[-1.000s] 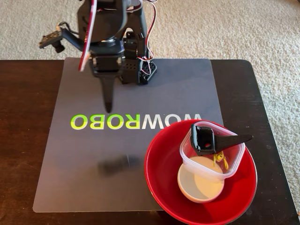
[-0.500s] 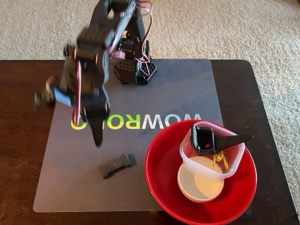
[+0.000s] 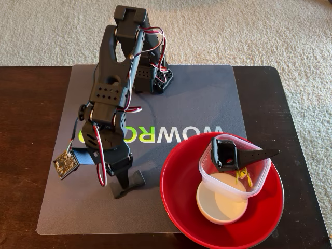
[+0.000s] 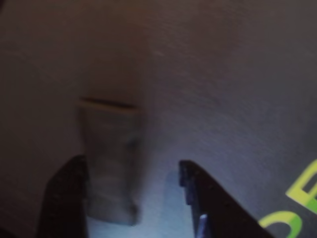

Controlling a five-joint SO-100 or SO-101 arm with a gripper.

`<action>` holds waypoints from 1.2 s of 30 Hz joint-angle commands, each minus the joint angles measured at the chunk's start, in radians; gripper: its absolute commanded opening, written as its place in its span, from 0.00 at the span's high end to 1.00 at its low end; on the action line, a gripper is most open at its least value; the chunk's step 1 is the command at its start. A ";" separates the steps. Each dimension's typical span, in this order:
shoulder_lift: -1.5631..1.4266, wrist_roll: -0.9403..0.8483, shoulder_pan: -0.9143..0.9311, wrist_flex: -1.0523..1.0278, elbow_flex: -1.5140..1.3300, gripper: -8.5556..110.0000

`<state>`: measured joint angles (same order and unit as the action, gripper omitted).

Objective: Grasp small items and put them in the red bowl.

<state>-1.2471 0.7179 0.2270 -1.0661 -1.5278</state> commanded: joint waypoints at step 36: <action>-0.526 -0.155 -0.408 0.028 0.121 0.93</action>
<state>-1.7641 0.5522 -0.0337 -1.1045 -1.4573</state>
